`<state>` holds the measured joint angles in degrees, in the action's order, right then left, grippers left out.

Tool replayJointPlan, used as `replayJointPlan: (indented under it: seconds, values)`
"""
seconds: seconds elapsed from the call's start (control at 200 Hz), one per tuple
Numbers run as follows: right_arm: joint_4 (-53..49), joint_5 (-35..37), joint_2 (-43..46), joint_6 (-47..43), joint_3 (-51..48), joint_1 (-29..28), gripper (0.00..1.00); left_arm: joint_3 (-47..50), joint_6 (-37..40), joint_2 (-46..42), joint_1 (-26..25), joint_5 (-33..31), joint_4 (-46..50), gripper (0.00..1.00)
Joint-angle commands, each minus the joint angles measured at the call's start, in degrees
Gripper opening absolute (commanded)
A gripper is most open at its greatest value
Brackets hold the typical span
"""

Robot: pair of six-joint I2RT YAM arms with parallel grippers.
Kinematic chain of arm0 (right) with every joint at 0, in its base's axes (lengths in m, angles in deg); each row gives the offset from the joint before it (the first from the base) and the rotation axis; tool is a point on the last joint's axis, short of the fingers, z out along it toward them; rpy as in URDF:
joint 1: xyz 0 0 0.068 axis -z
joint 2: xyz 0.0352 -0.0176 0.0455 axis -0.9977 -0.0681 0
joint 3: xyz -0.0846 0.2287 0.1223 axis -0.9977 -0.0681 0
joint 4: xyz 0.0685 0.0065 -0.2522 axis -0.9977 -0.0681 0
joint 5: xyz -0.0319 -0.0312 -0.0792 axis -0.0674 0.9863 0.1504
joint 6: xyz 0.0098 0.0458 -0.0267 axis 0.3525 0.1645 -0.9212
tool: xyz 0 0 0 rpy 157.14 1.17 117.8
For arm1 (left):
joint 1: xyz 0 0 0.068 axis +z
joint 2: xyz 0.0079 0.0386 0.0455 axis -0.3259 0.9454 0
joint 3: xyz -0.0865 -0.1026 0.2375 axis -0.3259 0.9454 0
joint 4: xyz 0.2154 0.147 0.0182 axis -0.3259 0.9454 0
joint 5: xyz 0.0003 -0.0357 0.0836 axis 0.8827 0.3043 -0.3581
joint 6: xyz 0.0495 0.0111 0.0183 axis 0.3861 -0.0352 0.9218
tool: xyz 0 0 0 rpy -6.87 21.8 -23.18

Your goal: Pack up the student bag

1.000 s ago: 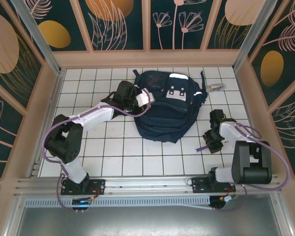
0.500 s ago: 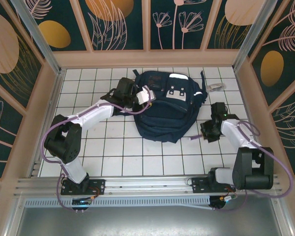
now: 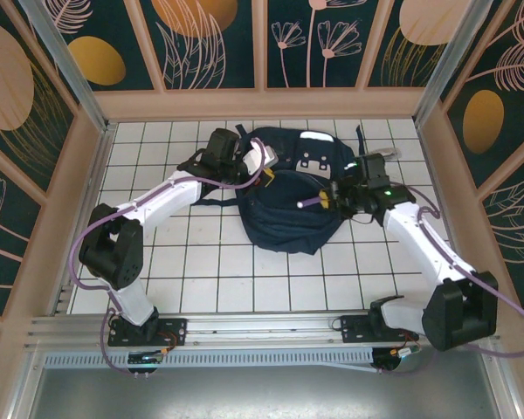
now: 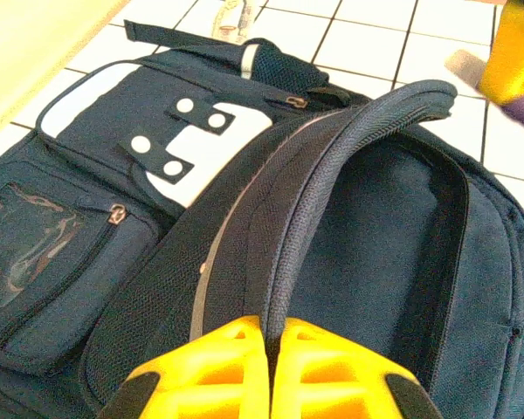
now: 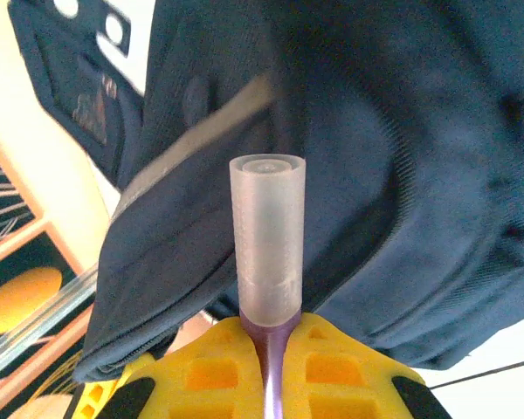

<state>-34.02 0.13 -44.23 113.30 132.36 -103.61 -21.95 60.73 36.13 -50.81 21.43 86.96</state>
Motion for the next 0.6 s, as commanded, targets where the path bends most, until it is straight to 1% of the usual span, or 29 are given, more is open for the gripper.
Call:
replayJointPlan:
  seconds: [0.0,0.09,0.15,0.215,0.29,0.335,0.415,0.51,0.596]
  values:
    - [9.9,0.2,-4.2,9.9,2.5,-3.8,0.02,0.5,-6.2,-3.2,-1.3,5.5,-7.6,0.0]
    - [11.6,2.0,-6.2,13.2,4.1,-6.8,0.02,1.8,-10.0,-4.2,-2.6,5.4,-10.5,0.0]
    - [10.5,6.4,-6.9,13.9,5.3,-7.8,0.02,2.6,-13.2,-4.7,-3.1,5.7,-12.2,0.0]
    - [10.2,10.5,-7.7,15.2,5.2,-7.6,0.0,4.0,-16.2,-5.4,-3.6,6.4,-14.8,0.0]
    - [11.5,9.2,-9.1,16.4,4.8,-6.9,0.0,5.4,-18.7,-6.3,-4.1,6.8,-17.0,0.0]
    - [10.4,8.4,-9.2,16.4,5.6,-7.2,0.0,5.9,-19.6,-6.8,-4.2,6.6,-17.6,0.0]
    - [5.7,10.6,-6.5,16.1,5.5,-8.3,0.0,6.1,-20.0,-7.5,-4.2,4.8,-17.3,0.0]
    - [1.8,11.5,-0.8,15.7,2.1,-8.8,0.0,5.4,-20.0,-7.1,-4.2,1.6,-15.7,0.0]
    - [-0.6,11.8,3.6,16.2,0.1,-9.9,0.0,4.5,-20.9,-6.0,-4.1,1.5,-15.5,0.0]
